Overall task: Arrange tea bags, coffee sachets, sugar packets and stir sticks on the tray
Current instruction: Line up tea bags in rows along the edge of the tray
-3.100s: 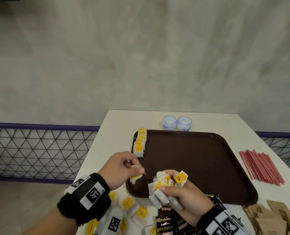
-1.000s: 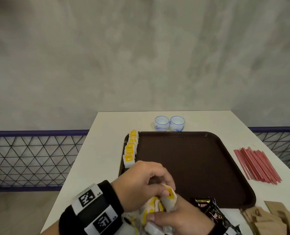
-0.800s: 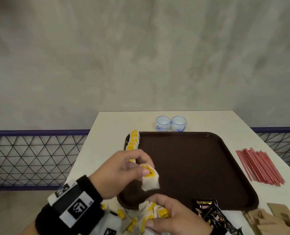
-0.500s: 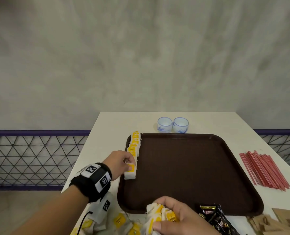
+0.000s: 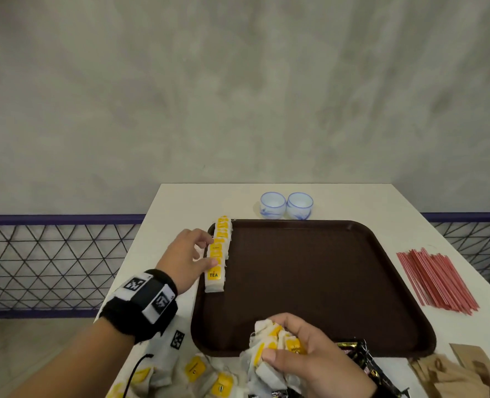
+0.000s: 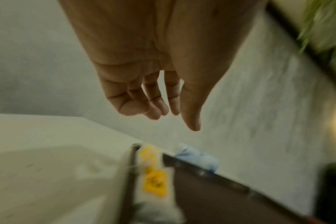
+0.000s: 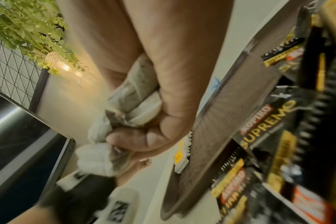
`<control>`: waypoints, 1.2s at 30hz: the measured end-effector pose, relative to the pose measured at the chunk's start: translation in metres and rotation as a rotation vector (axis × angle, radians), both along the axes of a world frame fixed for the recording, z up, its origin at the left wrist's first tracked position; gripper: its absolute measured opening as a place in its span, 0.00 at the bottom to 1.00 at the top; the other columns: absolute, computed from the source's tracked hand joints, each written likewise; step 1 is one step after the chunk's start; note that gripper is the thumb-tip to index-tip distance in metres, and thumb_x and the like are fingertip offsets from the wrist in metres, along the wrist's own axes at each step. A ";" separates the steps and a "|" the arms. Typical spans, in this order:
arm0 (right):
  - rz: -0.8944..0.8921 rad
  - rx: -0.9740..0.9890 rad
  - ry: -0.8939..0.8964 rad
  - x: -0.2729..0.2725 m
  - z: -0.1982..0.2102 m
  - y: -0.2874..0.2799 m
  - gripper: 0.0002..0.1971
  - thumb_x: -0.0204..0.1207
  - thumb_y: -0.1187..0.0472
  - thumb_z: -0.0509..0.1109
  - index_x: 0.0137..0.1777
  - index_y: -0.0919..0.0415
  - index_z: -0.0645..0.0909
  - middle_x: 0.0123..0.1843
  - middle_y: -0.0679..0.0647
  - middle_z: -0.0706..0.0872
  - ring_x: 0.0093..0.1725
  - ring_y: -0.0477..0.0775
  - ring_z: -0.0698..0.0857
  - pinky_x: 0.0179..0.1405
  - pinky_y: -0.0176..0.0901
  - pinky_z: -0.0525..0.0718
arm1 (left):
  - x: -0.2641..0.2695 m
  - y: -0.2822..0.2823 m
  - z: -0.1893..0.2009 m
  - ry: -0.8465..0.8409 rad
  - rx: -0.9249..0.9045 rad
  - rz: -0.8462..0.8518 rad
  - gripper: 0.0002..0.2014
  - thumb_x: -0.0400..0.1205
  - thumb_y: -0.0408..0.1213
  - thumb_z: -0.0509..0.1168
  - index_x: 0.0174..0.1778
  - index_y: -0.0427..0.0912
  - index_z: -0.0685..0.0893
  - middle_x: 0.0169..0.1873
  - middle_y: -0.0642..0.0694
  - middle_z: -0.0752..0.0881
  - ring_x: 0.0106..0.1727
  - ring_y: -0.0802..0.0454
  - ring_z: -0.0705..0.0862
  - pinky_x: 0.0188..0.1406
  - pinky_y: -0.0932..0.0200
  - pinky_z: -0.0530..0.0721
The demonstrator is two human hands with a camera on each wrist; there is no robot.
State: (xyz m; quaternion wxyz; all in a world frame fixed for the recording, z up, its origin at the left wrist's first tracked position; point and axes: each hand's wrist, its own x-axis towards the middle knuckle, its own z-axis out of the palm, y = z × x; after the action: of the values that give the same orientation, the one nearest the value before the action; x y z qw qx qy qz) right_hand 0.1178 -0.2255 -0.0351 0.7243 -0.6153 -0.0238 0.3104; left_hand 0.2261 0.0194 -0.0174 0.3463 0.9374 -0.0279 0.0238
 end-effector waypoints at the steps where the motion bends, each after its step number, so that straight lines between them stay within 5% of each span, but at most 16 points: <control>1: -0.052 0.075 0.028 0.001 0.000 0.002 0.27 0.54 0.62 0.83 0.56 0.62 0.84 0.43 0.58 0.88 0.44 0.53 0.87 0.50 0.45 0.85 | -0.013 -0.005 0.010 0.002 -0.075 -0.050 0.13 0.73 0.41 0.75 0.49 0.53 0.80 0.47 0.51 0.80 0.37 0.60 0.78 0.35 0.76 0.74; 5: -0.251 0.321 0.082 0.003 0.011 0.011 0.26 0.59 0.69 0.78 0.59 0.69 0.80 0.46 0.67 0.88 0.43 0.58 0.88 0.39 0.44 0.88 | -0.083 -0.036 0.043 0.254 -0.458 -0.355 0.21 0.65 0.56 0.73 0.51 0.53 0.84 0.45 0.51 0.84 0.36 0.60 0.81 0.35 0.64 0.83; 11: -0.311 0.340 0.128 -0.006 0.025 0.022 0.25 0.68 0.67 0.78 0.65 0.64 0.77 0.57 0.72 0.86 0.51 0.66 0.87 0.41 0.52 0.87 | -0.114 -0.055 0.031 0.085 -0.356 -0.311 0.22 0.64 0.40 0.79 0.51 0.59 0.81 0.43 0.54 0.84 0.40 0.48 0.86 0.37 0.46 0.89; 16: -0.235 0.267 0.210 -0.019 0.031 0.018 0.12 0.79 0.61 0.67 0.62 0.53 0.79 0.49 0.59 0.89 0.40 0.54 0.87 0.38 0.48 0.84 | -0.126 -0.065 0.016 0.003 -0.321 -0.275 0.17 0.72 0.31 0.72 0.50 0.59 0.80 0.41 0.50 0.83 0.39 0.46 0.85 0.31 0.53 0.89; 22: -0.209 0.251 0.226 -0.026 0.033 0.016 0.11 0.80 0.60 0.68 0.60 0.57 0.77 0.53 0.63 0.89 0.46 0.58 0.89 0.43 0.53 0.86 | -0.142 -0.068 0.020 -0.060 -0.240 -0.297 0.14 0.74 0.48 0.72 0.52 0.66 0.79 0.43 0.58 0.86 0.39 0.59 0.85 0.36 0.64 0.85; 26: -0.196 0.139 0.162 -0.027 0.029 0.019 0.13 0.75 0.62 0.74 0.57 0.59 0.77 0.52 0.64 0.87 0.46 0.59 0.88 0.39 0.53 0.86 | -0.141 -0.072 0.027 -0.008 -0.238 -0.284 0.13 0.74 0.59 0.67 0.50 0.62 0.79 0.35 0.51 0.88 0.35 0.56 0.87 0.34 0.62 0.86; 29: -0.177 -0.073 0.057 -0.026 0.025 0.022 0.15 0.67 0.59 0.76 0.52 0.56 0.77 0.50 0.63 0.85 0.40 0.57 0.87 0.34 0.49 0.86 | -0.134 -0.075 0.025 0.039 -0.127 -0.287 0.09 0.76 0.56 0.66 0.47 0.59 0.76 0.28 0.47 0.86 0.29 0.54 0.80 0.27 0.62 0.76; 32: -0.174 -0.203 -0.037 -0.025 0.022 0.023 0.17 0.62 0.52 0.77 0.49 0.51 0.78 0.50 0.63 0.86 0.41 0.59 0.88 0.34 0.52 0.87 | -0.126 -0.074 0.024 0.150 -0.215 -0.267 0.07 0.76 0.51 0.69 0.41 0.54 0.80 0.27 0.46 0.86 0.26 0.60 0.77 0.28 0.66 0.72; 36: -0.134 -0.096 0.012 -0.025 0.020 0.022 0.23 0.61 0.55 0.81 0.54 0.54 0.76 0.48 0.59 0.86 0.41 0.55 0.88 0.35 0.50 0.86 | -0.121 -0.074 0.023 0.122 -0.215 -0.275 0.06 0.80 0.43 0.65 0.38 0.48 0.80 0.27 0.46 0.86 0.24 0.62 0.76 0.27 0.72 0.70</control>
State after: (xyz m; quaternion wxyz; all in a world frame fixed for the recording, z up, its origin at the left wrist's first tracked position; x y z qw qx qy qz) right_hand 0.0929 -0.2032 -0.0152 0.7133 -0.6475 0.0367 0.2656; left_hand 0.1047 -0.0549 0.0052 0.4457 0.8819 -0.1322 -0.0779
